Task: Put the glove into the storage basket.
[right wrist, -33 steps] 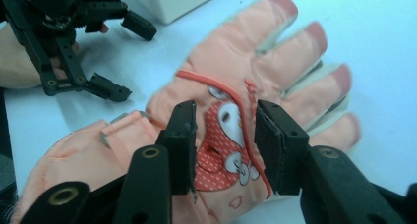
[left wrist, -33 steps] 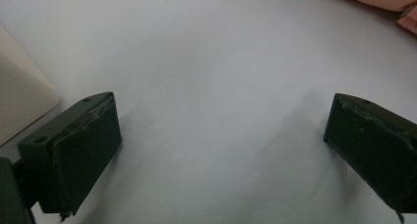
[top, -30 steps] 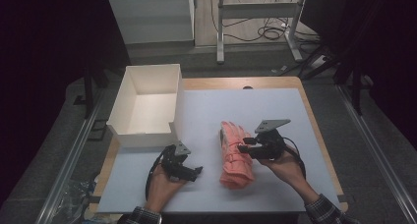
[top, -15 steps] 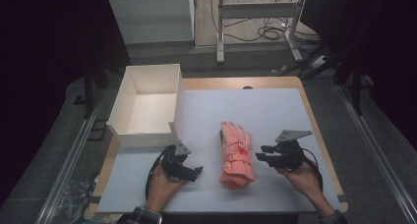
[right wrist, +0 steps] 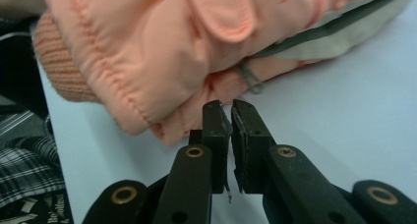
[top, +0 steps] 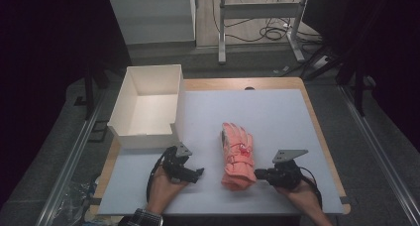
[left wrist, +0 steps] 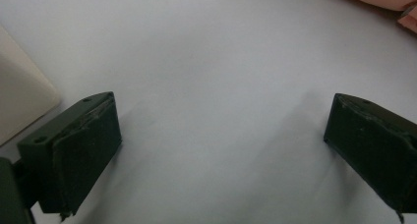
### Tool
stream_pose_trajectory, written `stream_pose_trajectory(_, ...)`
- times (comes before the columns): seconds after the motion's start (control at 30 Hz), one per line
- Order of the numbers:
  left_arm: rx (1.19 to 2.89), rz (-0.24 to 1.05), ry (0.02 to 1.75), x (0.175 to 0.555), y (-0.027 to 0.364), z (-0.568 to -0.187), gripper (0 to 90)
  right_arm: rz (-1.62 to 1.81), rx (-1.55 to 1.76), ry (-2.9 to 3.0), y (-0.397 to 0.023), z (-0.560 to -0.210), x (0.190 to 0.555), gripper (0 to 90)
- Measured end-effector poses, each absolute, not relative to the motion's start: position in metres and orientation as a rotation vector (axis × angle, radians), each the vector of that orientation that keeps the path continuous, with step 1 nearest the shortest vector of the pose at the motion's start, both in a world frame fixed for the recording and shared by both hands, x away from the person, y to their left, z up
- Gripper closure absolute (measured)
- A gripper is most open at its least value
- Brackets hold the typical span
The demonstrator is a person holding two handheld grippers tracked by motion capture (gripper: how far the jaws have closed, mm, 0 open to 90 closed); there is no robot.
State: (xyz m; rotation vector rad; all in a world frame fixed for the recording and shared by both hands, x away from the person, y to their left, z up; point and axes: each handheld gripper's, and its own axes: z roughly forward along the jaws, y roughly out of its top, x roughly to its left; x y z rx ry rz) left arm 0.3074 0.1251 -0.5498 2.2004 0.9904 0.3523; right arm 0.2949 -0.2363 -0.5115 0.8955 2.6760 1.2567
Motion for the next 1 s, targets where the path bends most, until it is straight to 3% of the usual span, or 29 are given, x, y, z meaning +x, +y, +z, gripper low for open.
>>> stream_pose_trajectory(0.57,2.202,0.344,0.992,0.308,0.125,-0.549,0.5,1.271,0.824,2.729,-0.201,-0.527,0.294,82.4)
stream_pose_trajectory(1.0,2.243,0.304,0.864,0.309,0.144,-0.549,2.6,1.278,0.791,2.729,-0.177,-0.530,0.295,81.0)
